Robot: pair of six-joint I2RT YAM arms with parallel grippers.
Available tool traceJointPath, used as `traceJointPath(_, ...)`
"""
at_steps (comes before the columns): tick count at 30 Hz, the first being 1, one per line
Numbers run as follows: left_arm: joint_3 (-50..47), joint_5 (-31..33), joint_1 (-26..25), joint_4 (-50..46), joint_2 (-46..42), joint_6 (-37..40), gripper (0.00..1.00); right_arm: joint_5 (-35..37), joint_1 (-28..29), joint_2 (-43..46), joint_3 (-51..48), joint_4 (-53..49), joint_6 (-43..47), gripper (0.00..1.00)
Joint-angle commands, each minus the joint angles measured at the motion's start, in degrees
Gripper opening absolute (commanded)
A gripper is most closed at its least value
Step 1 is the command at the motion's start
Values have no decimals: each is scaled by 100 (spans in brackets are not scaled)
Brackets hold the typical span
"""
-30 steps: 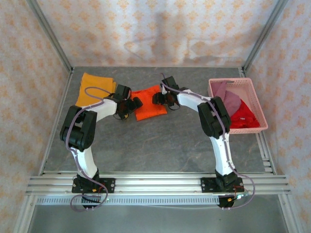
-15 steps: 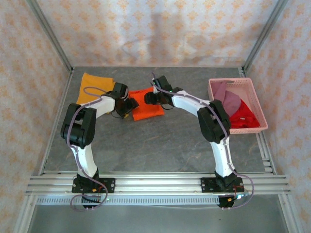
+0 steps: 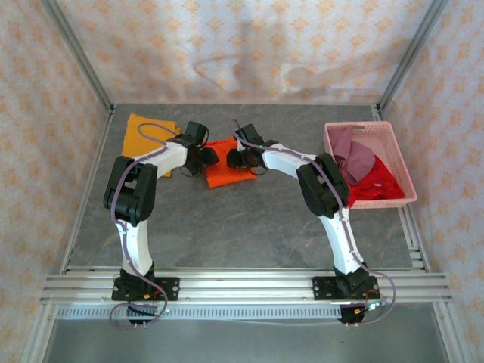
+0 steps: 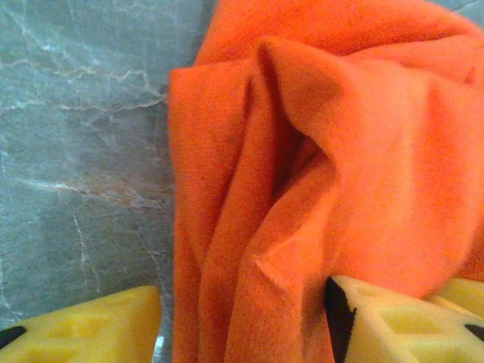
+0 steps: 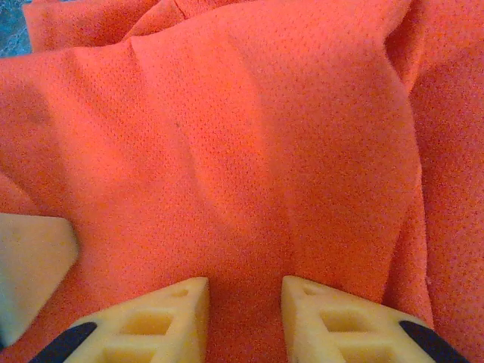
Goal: Fold and stack the t-shirts
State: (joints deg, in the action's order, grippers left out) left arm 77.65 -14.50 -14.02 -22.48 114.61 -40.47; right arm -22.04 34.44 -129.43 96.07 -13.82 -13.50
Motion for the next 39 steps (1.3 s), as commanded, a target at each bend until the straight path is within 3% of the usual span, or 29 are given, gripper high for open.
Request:
traceJointPath(1, 113, 125, -30, -237, 198, 31, 54, -60, -24, -92, -133, -147, -74, 31)
traceJointPath(3, 137, 88, -22, -222, 272, 15, 51, -76, -20, -83, -146, -138, -74, 31)
traceJointPath(8, 163, 45, -38, -234, 308, -30, 32, -100, -25, -92, -150, -125, -93, 30)
traceJointPath(12, 163, 44, -43, -257, 299, -31, 28, -105, -25, -92, -146, -112, -101, 30)
traceJointPath(18, 180, 57, -40, -293, 308, -12, 2, -136, -33, -87, -133, -110, -116, 30)
traceJointPath(22, 260, 88, -40, -354, 223, 159, 0, -196, -42, 35, -179, -82, -116, 32)
traceJointPath(24, 412, 112, -42, -550, 198, 389, 0, -210, -42, 176, -281, 20, -121, 37)
traceJointPath(32, 1254, 910, -34, -1966, 10, 1763, 0, -203, -55, 1252, -1075, 669, -42, 77)
traceJointPath(36, 1689, 1405, -39, -2556, -11, 2517, 0, -386, -35, 1739, -1608, 1019, 158, 83)
traceJointPath(39, 2154, 2114, -39, -3056, 115, 3001, 0, -448, 43, 2047, -1996, 1280, 382, 84)
